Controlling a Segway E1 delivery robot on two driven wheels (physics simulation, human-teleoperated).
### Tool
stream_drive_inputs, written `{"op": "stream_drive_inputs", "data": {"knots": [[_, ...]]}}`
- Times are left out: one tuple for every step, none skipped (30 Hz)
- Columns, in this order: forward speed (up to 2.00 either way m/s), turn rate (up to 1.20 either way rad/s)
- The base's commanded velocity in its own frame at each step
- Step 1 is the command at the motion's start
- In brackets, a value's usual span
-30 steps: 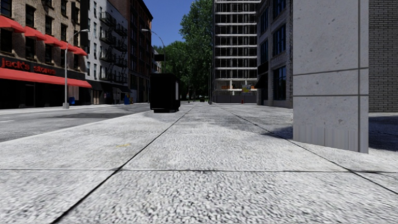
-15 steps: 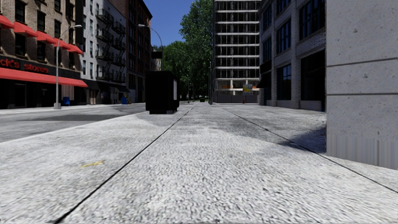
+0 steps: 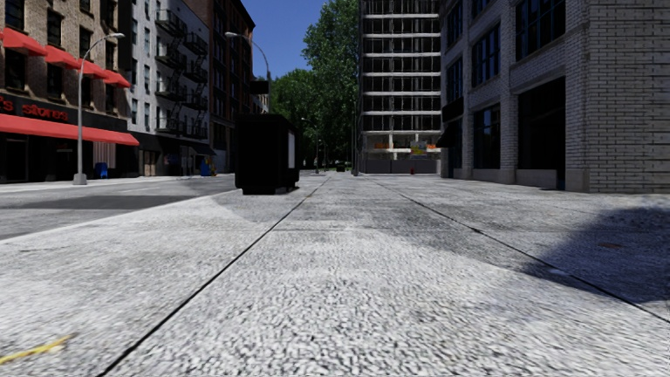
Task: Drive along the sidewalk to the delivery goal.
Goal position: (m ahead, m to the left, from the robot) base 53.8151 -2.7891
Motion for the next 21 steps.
{"op": "stream_drive_inputs", "data": {"knots": [[2.00, 0.00], [2.00, 0.00], [2.00, 0.00], [2.00, 0.00], [2.00, 0.00], [2.00, 0.00], [2.00, 0.00], [2.00, 0.00], [2.00, 0.00], [2.00, 0.00], [2.00, 0.00], [2.00, 0.00], [2.00, 0.00], [2.00, 0.00], [2.00, 0.00], [2.00, 0.00], [2.00, 0.00], [2.00, 0.00], [2.00, 0.00], [2.00, 0.00], [2.00, 0.00]]}}
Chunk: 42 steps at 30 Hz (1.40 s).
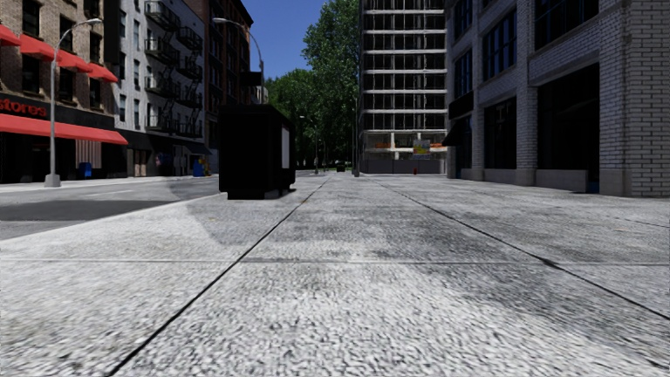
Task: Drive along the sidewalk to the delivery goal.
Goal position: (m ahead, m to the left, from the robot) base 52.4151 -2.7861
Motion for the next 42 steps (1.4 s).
{"op": "stream_drive_inputs", "data": {"knots": [[2.00, 0.00], [2.00, 0.00], [2.00, 0.00], [2.00, 0.00], [2.00, 0.00], [2.00, 0.00], [2.00, 0.00], [2.00, 0.00], [2.00, 0.00], [2.00, 0.00], [2.00, 0.00], [2.00, 0.00], [2.00, 0.00], [2.00, 0.00], [2.00, 0.00], [2.00, 0.00], [2.00, 0.00], [2.00, 0.00], [2.00, 0.00], [2.00, 0.00], [2.00, 0.00], [2.00, 0.00], [2.00, 0.00], [2.00, 0.00], [2.00, 0.00], [2.00, 0.00], [2.00, 0.00], [2.00, 0.00], [2.00, 0.00], [2.00, 0.00], [2.00, 0.00], [2.00, 0.00], [2.00, 0.00], [2.00, 0.00], [2.00, 0.00], [2.00, 0.00], [2.00, 0.00], [2.00, 0.00], [2.00, 0.00], [2.00, 0.00], [2.00, 0.00], [2.00, 0.00]]}}
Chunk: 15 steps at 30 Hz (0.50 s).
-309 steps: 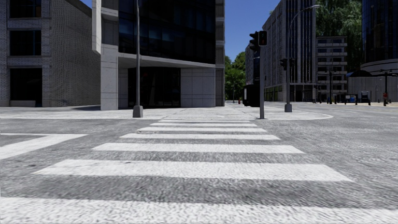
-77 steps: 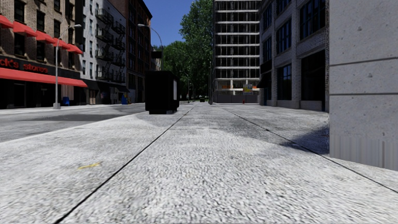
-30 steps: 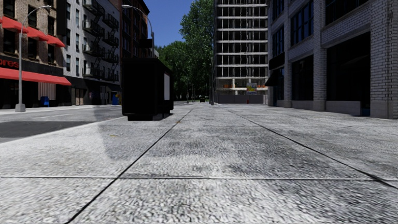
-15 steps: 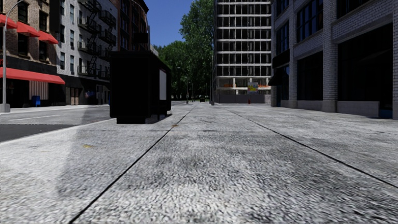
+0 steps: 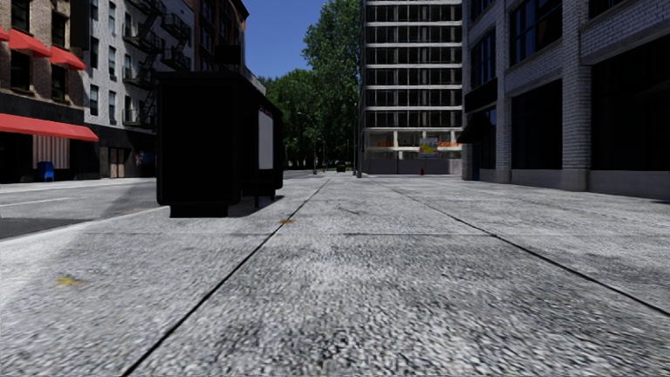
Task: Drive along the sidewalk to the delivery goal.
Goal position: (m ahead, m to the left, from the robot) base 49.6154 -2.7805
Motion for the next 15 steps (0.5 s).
{"op": "stream_drive_inputs", "data": {"knots": [[2.00, 0.00], [2.00, 0.00], [2.00, 0.00], [2.00, 0.00], [2.00, 0.00], [2.00, -0.27], [2.00, -0.50], [2.00, -0.50], [2.00, -0.72], [2.00, -0.82], [2.00, -0.48], [2.00, -0.48], [2.00, 0.00], [2.00, 0.00], [2.00, 0.00]]}}
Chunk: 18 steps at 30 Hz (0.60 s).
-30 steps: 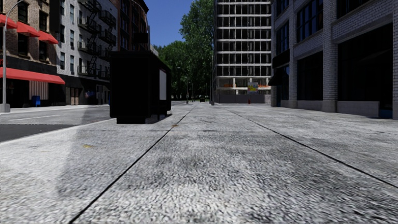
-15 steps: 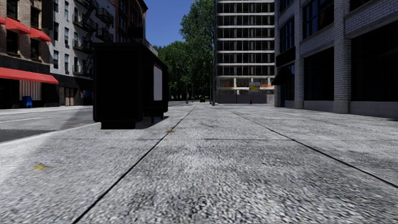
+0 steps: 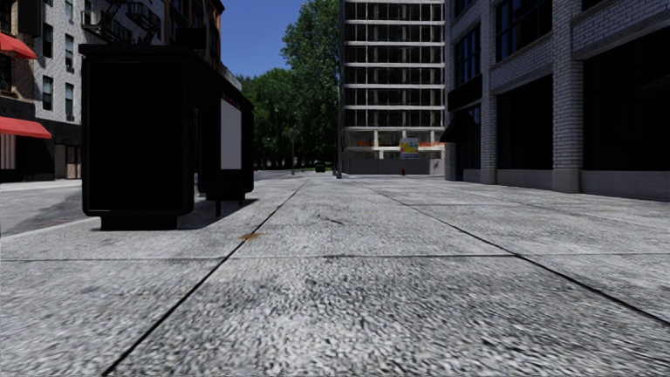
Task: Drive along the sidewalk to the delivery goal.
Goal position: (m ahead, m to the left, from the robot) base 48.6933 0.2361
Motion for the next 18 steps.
{"op": "stream_drive_inputs", "data": {"knots": [[2.00, 0.00], [2.00, 0.00], [2.00, 0.00], [2.00, 0.00], [2.00, 0.00], [2.00, 0.00], [2.00, 0.00], [2.00, 0.00], [2.00, 0.00], [2.00, 0.00], [2.00, 0.00], [2.00, 0.00], [2.00, 0.00], [2.00, 0.00], [2.00, 0.00], [2.00, 0.00], [2.00, 0.00], [2.00, 0.00]]}}
